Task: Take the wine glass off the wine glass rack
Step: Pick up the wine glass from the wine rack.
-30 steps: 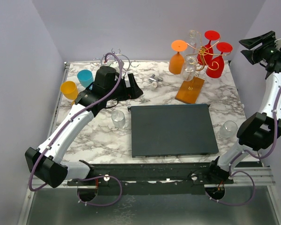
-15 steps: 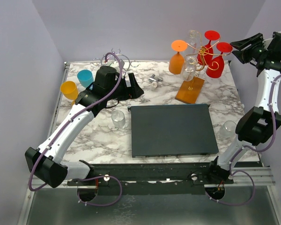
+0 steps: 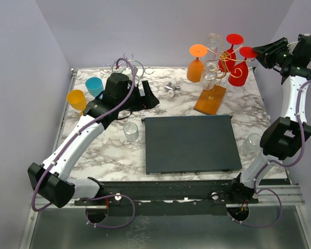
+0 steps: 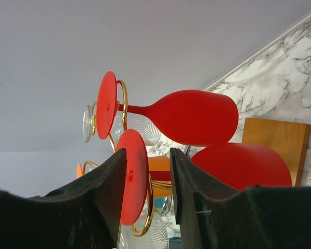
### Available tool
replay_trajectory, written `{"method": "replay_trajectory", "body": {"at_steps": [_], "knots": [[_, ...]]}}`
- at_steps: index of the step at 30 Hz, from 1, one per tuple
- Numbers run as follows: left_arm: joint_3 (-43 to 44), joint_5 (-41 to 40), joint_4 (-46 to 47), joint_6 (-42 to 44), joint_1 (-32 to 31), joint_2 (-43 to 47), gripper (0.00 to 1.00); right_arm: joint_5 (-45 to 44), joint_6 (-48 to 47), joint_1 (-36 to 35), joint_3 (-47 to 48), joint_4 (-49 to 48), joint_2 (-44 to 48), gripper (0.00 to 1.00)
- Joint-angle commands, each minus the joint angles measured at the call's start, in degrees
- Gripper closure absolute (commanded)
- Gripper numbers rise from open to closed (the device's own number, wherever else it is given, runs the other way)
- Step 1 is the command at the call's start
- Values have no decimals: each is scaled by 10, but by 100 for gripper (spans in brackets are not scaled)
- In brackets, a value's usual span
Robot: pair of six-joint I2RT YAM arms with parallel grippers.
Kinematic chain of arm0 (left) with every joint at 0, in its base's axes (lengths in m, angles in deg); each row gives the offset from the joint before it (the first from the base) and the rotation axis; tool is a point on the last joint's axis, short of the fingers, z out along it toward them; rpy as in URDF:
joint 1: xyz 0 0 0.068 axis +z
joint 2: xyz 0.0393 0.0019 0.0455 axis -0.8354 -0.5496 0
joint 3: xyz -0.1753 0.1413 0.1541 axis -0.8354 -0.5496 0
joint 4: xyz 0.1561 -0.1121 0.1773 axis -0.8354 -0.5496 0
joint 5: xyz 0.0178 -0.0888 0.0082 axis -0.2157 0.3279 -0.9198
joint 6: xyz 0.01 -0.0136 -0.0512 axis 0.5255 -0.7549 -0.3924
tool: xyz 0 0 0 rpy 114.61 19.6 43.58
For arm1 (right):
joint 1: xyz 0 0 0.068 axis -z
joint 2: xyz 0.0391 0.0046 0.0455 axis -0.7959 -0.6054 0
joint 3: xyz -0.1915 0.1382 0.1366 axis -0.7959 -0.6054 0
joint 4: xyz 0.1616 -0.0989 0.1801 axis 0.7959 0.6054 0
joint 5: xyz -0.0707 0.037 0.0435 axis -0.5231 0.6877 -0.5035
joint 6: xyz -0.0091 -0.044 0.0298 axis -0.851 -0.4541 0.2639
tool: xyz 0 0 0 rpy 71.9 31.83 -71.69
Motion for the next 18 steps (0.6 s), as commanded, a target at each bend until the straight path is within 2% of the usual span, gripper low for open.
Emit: {"method": "replay_trajectory", "body": {"at_steps": [1, 5, 10, 18], "knots": [[-5, 8, 17, -1, -3, -4, 12, -5, 2, -7, 13, -16, -11, 57], [-7, 9, 18, -2, -3, -5, 12, -6, 1, -9, 17, -13, -11, 62], [-7, 9, 18, -1, -3, -5, 12, -16, -1, -9, 20, -3, -8, 75], [-11, 8, 19, -2, -4, -5, 12, -33, 0, -9, 17, 1, 6, 81]]}}
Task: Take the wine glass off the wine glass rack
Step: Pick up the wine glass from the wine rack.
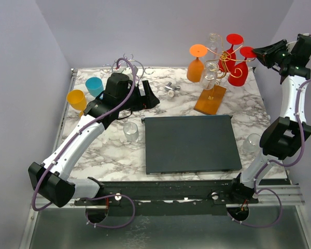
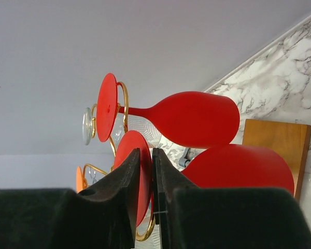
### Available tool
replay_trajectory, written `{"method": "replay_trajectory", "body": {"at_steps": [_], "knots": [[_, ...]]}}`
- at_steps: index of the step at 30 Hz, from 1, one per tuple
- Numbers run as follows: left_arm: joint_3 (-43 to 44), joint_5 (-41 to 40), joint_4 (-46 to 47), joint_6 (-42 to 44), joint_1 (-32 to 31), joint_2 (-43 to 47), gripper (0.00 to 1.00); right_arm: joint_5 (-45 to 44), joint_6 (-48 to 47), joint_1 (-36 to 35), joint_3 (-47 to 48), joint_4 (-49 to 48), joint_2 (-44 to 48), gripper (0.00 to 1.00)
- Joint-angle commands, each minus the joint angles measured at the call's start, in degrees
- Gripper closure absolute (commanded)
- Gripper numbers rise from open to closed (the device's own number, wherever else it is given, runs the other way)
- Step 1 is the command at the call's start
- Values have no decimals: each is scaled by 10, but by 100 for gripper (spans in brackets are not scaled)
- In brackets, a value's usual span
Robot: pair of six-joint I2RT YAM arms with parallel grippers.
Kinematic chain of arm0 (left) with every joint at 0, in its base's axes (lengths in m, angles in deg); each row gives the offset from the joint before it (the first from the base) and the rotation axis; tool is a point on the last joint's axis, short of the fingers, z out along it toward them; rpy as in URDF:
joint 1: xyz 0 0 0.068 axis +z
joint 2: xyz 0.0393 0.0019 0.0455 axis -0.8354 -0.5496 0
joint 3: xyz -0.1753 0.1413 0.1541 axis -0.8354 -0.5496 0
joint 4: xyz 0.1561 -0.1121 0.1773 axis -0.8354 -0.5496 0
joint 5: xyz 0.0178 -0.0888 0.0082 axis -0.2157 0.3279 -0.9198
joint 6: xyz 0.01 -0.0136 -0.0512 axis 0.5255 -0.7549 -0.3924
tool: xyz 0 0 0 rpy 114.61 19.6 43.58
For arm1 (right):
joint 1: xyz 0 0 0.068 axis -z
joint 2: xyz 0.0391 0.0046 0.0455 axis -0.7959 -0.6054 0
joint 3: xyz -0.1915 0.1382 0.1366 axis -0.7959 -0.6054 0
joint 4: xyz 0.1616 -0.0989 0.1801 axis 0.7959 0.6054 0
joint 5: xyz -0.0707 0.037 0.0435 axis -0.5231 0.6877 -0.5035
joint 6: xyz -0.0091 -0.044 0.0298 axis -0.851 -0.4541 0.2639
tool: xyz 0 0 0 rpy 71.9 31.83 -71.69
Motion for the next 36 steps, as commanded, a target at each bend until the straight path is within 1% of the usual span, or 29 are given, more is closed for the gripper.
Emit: {"method": "replay_trajectory", "body": {"at_steps": [1, 12, 22, 36], "knots": [[-9, 8, 10, -1, -4, -2, 12, -25, -2, -1, 15, 3, 8, 82], [-11, 6, 10, 1, -5, -1, 12, -43, 0, -1, 15, -1, 25, 91], [-12, 4, 9, 1, -5, 1, 12, -54, 12, -1, -10, -20, 49, 98], [-15, 6, 9, 0, -5, 5, 12, -51, 27, -1, -67, -41, 93, 100]]}}
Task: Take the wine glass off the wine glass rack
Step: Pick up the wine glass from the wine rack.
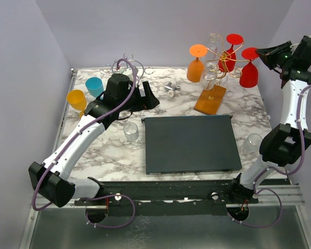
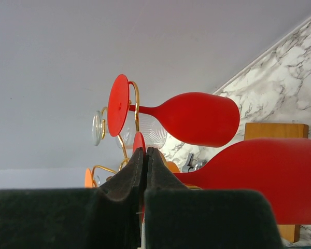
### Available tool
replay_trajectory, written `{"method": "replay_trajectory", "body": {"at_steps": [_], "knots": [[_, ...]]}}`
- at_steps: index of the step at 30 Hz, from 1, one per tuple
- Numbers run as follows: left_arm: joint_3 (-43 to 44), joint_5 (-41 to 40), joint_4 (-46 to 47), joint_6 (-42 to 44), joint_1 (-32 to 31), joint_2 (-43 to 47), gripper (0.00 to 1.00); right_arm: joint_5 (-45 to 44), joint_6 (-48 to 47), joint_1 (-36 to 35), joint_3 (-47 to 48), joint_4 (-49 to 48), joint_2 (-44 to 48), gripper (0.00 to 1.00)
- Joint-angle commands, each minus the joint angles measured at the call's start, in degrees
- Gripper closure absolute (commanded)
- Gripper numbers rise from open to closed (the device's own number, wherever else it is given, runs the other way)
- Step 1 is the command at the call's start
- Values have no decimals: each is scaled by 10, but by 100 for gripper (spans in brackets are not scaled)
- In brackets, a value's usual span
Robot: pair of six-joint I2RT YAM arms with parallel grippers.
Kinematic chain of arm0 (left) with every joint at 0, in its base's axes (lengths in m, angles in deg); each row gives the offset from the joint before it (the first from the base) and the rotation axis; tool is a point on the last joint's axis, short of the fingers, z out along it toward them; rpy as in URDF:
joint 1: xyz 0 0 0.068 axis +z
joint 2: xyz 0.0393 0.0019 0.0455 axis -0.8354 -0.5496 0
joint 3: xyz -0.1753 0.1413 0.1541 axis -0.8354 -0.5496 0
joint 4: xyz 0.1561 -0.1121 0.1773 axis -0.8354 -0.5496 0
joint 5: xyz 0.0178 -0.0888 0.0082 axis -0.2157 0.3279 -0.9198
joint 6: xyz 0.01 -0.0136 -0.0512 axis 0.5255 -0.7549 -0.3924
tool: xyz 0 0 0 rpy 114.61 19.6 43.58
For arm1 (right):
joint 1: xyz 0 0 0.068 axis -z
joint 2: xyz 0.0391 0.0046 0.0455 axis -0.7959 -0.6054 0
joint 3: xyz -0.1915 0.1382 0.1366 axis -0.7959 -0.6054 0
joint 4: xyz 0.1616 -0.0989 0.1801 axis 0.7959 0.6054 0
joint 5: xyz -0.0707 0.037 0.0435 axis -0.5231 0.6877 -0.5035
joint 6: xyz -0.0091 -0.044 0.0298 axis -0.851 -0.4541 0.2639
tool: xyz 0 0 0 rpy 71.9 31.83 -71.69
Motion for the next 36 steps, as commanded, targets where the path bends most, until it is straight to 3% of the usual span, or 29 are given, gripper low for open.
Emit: {"method": "replay_trajectory", "body": {"at_steps": [1, 13, 27, 36], "knots": [[-7, 7, 8, 0, -5, 5, 12, -6, 8, -1, -16, -26, 37, 99], [-7, 6, 7, 1, -5, 7, 12, -1, 15, -1, -52, -43, 58, 99], [-5, 7, 8, -4, -7, 5, 12, 77, 45, -2, -67, -87, 37, 99], [-3, 4, 7, -5, -8, 6, 12, 89, 75, -11, -32, -126, -6, 99]]}}
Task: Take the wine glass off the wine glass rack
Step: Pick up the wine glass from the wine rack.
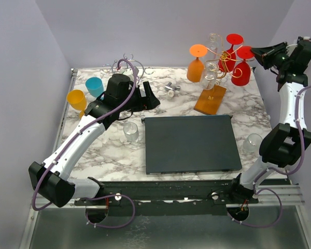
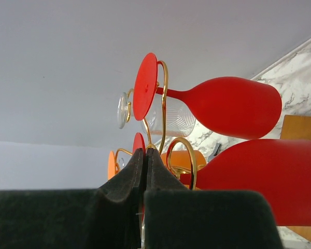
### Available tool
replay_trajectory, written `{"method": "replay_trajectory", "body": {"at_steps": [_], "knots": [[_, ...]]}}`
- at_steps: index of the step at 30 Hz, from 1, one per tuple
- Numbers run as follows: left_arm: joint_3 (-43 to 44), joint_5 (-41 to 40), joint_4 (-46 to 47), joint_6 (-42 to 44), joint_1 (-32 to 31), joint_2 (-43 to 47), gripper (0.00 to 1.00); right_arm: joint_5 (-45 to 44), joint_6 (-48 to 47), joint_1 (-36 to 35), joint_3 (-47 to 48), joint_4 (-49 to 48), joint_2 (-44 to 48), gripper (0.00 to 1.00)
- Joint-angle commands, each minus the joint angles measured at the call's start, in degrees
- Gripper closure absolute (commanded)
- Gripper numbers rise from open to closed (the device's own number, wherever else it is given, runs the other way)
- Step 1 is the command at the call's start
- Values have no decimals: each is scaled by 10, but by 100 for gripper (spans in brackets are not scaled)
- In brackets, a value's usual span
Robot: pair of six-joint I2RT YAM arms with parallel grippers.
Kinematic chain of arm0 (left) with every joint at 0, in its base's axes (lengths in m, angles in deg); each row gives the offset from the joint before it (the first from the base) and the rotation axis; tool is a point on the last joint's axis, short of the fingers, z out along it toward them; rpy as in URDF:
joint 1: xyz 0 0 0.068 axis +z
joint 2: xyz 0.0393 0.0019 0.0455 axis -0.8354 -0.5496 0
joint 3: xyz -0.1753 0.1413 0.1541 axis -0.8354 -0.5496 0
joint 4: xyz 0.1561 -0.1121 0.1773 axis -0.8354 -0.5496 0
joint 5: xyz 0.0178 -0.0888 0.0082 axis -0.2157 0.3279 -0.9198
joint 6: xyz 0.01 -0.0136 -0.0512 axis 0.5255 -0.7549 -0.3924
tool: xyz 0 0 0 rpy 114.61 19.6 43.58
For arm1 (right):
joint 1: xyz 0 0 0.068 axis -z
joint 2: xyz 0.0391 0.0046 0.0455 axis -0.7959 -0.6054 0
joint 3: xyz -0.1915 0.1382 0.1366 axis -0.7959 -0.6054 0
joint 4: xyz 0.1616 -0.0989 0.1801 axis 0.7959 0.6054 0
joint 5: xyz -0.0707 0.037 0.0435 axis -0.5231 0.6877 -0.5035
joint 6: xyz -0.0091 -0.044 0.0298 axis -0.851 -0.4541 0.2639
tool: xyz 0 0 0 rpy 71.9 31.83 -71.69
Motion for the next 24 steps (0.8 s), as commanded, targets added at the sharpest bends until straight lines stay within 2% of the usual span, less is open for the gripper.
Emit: {"method": "replay_trajectory", "body": {"at_steps": [1, 8, 24], "knots": [[-1, 4, 8, -2, -4, 6, 12, 19, 19, -9, 30, -34, -29, 100], [0, 2, 7, 2, -5, 7, 12, -6, 39, -18, 36, -66, -41, 100], [0, -3, 5, 0, -4, 14, 12, -136, 44, -20, 0, -85, -5, 99]]}}
